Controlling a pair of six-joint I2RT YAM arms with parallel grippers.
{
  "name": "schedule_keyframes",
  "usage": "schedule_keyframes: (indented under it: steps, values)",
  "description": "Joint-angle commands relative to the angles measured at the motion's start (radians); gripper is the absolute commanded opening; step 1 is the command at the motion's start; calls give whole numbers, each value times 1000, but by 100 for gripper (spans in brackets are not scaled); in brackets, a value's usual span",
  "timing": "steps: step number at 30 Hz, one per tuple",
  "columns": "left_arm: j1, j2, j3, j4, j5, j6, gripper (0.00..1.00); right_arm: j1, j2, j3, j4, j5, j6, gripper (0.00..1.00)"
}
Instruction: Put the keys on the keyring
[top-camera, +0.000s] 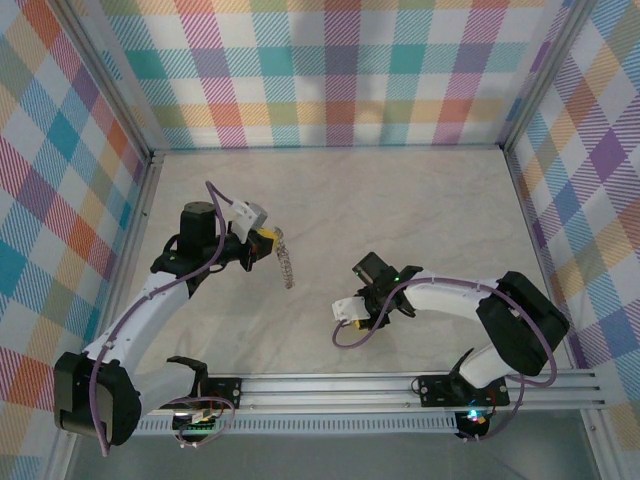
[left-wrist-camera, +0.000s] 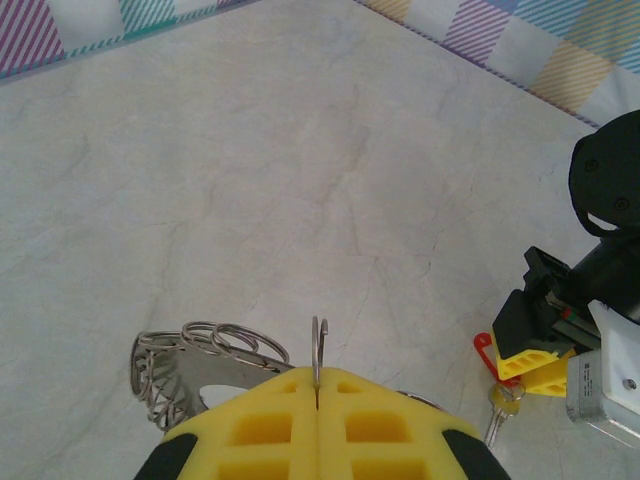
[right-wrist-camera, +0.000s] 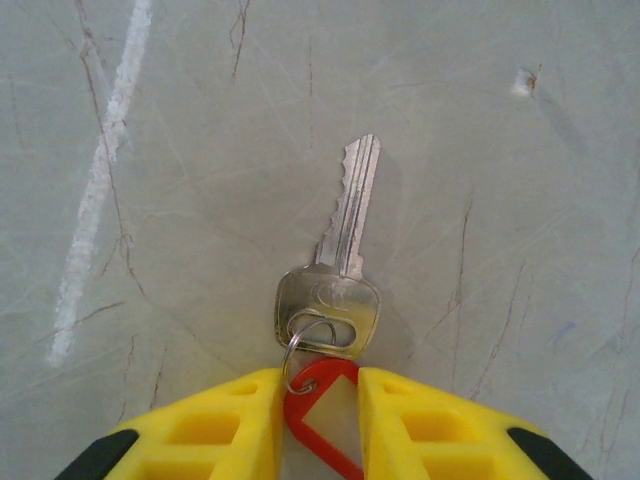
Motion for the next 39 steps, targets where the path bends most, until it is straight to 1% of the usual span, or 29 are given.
schedule_keyframes:
  steps: [1, 8, 9, 13, 14, 20, 27, 32, 36, 39]
  values:
    - [-11, 3, 18, 16, 29, 16, 0, 2, -13, -9, 11, -12, 5, 25]
    - [-11, 6, 18, 16, 29, 16, 0, 2, -19, -5, 24, -23, 40, 25]
    - [-12, 5, 17, 17, 29, 16, 0, 1, -21, -2, 24, -30, 42, 27]
    - [-11, 6, 18, 15, 29, 15, 0, 2, -25, -2, 30, -37, 49, 38]
    - [-11, 7, 18, 15, 29, 16, 0, 0, -25, -4, 32, -30, 49, 38]
    - [-13, 6, 19, 14, 29, 15, 0, 0, -26, -9, 29, -27, 52, 32]
    - [-15, 11, 20, 14, 29, 13, 0, 1, -51, -30, 103, -25, 98, 28]
    - [-16, 14, 19, 15, 30, 13, 0, 0, -35, -18, 85, -22, 86, 22]
    - [-17, 14, 19, 12, 32, 13, 0, 1, -22, -2, 46, -57, 77, 22]
    - [-18, 14, 20, 12, 31, 13, 0, 1, -19, 4, 25, -96, 76, 27]
